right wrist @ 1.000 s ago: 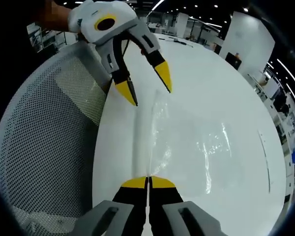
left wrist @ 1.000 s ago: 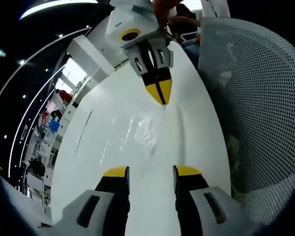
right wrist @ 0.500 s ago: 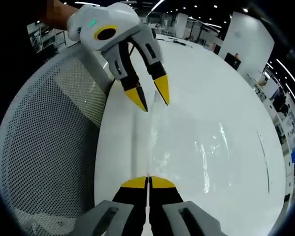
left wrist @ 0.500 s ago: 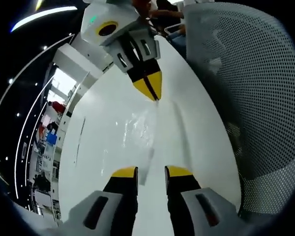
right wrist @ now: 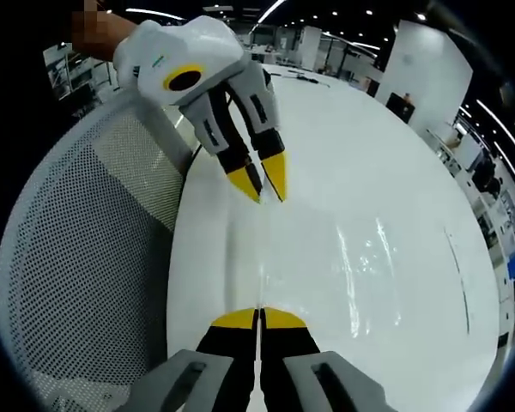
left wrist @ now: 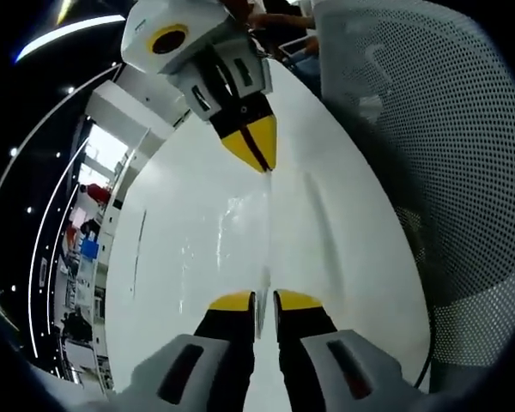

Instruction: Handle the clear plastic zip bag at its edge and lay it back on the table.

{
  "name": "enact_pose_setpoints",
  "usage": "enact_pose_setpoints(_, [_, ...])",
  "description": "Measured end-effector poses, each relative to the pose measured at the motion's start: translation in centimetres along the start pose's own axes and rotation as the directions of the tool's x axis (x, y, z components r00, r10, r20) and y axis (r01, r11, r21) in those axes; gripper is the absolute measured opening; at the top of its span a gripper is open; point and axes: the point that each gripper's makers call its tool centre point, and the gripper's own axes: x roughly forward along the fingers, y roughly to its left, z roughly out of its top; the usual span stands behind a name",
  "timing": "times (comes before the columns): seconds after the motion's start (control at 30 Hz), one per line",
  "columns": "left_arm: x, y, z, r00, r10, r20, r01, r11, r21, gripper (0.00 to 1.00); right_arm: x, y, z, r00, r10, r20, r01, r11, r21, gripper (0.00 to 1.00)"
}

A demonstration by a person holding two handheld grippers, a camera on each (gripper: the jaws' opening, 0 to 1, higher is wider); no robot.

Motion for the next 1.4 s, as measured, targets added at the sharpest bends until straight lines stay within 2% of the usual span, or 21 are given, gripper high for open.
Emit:
enact_pose_setpoints(0.27, [0.0,0.1,0.3,1.000,0.001,0.015,-0.002,1.000,0.020,0.00,-0.3,-0.1,-0.2,1.000,-0.013,0.004,0.013,1.000,0.018,0.00])
enact_pose_setpoints(0.43, [-0.1,0.2,0.2,1.000,-0.007,0.000,0.007,1.000,-0.003,0.00,-0.6,-0.3,0.1,0.998,-0.054,0.024,0.055,0.998,-0.033,0.00])
enact_pose_setpoints(0.5, [-0.2,0.3,0.2,1.000,-0.004,-0.002,0.004,1.000,-0.008,0.00,-0.8,-0.3,0.6,0.996,-0.074,0.052,0.078,0.994,-0.074,0.00])
enact_pose_setpoints(0.63, [-0.3,0.5,0.4,1.000,-0.008,0.000,0.008,0.999,-0.032,0.00,-1.2,-0.2,1.6,0.991,-0.094,0.093,0.101,0.992,-0.077,0.08])
enact_pose_setpoints(0.73, [-0.3,0.5,0.4,1.000,-0.015,-0.002,0.015,0.999,-0.043,0.00,-1.5,-0.2,2.3,0.986,-0.109,0.123,0.122,0.987,-0.102,0.09])
enact_pose_setpoints(0.87, [-0.4,0.5,0.7,1.000,-0.031,-0.004,0.030,0.997,-0.066,0.00,-1.7,-0.2,3.8,0.973,-0.129,0.193,0.156,0.979,-0.128,0.15])
enact_pose_setpoints(1.17, [-0.5,0.4,0.9,0.999,-0.053,-0.005,0.052,0.996,-0.079,0.00,-1.4,0.1,5.7,0.958,-0.144,0.248,0.185,0.971,-0.150,0.14])
enact_pose_setpoints(1.4, [-0.6,0.4,1.1,0.998,-0.066,-0.006,0.066,0.993,-0.095,0.00,-0.7,0.1,6.6,0.954,-0.145,0.261,0.188,0.971,-0.145,0.17])
